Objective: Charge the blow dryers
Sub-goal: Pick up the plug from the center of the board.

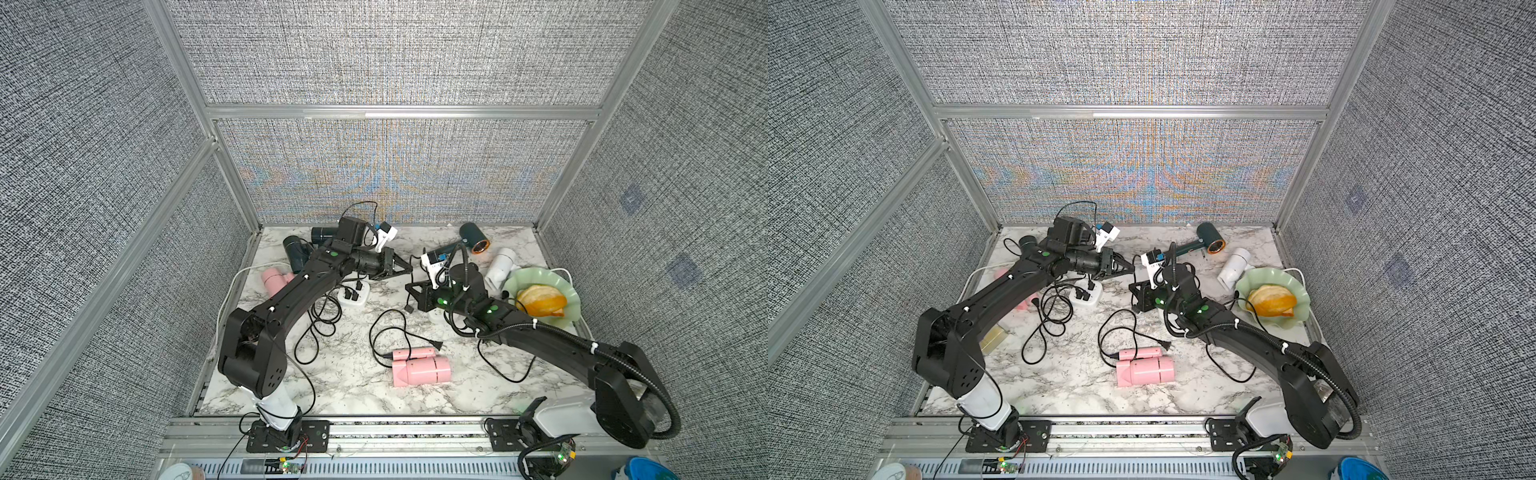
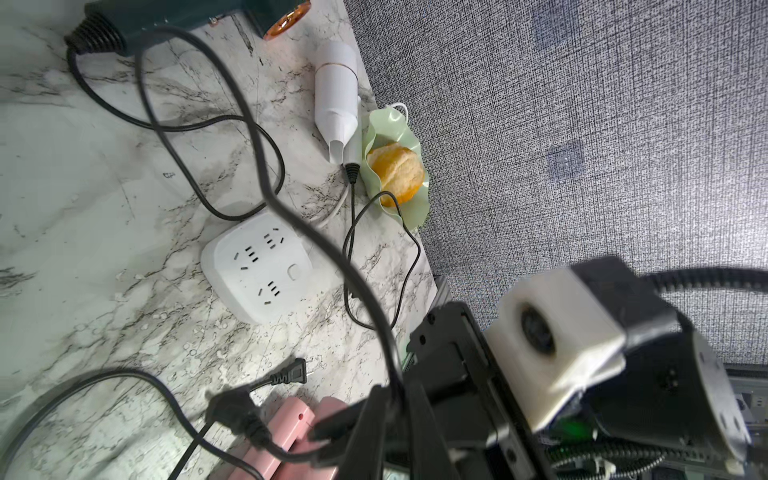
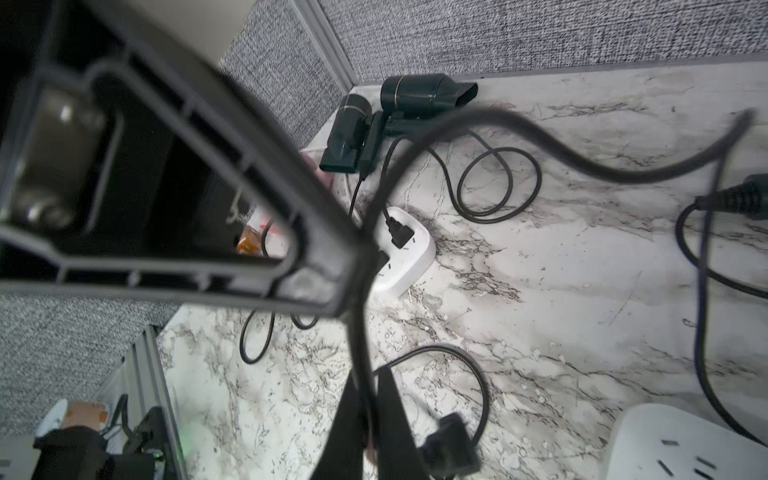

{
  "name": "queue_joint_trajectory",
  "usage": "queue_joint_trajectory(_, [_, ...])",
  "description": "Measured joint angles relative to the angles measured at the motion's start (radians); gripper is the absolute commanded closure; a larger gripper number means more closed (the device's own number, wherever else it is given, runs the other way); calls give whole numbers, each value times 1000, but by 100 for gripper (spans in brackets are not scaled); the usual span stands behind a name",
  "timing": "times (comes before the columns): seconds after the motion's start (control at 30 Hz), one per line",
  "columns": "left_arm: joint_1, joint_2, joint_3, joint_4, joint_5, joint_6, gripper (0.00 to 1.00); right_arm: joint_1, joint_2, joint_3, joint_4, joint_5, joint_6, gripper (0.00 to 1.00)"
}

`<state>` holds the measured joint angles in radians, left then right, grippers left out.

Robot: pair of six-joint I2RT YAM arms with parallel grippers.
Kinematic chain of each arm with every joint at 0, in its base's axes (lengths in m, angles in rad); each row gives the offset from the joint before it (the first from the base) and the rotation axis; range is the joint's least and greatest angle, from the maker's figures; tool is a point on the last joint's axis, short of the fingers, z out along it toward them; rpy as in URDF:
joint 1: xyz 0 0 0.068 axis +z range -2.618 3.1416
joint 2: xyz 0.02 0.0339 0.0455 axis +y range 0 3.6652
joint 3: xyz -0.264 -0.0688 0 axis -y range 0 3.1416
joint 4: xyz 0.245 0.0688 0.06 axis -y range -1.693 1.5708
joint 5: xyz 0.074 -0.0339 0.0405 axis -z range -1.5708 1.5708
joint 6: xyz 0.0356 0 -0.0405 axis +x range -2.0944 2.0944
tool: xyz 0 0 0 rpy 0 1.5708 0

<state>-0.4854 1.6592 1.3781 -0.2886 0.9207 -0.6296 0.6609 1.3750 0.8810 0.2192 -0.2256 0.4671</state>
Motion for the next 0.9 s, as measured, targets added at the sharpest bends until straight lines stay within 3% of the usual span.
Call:
queue_joint_trajectory(0.1, [-1,-60,-53,56,-11,-1,45,-13,-23,0,15,-15,58,100])
queue_joint_trajectory(0.17, [-1,-113,-96,92,-39,4,37,-22,-39,0,18,-20,91,100])
queue_joint_trajectory(0.47, [-42,-337,-371,223,-158,151,38,-81,-56,83,-38,-79,220,100])
queue_joint_trajectory(0.9, [-150,-366,-504,407,-338,282,38,-111,-76,101,-102,-205,359,100])
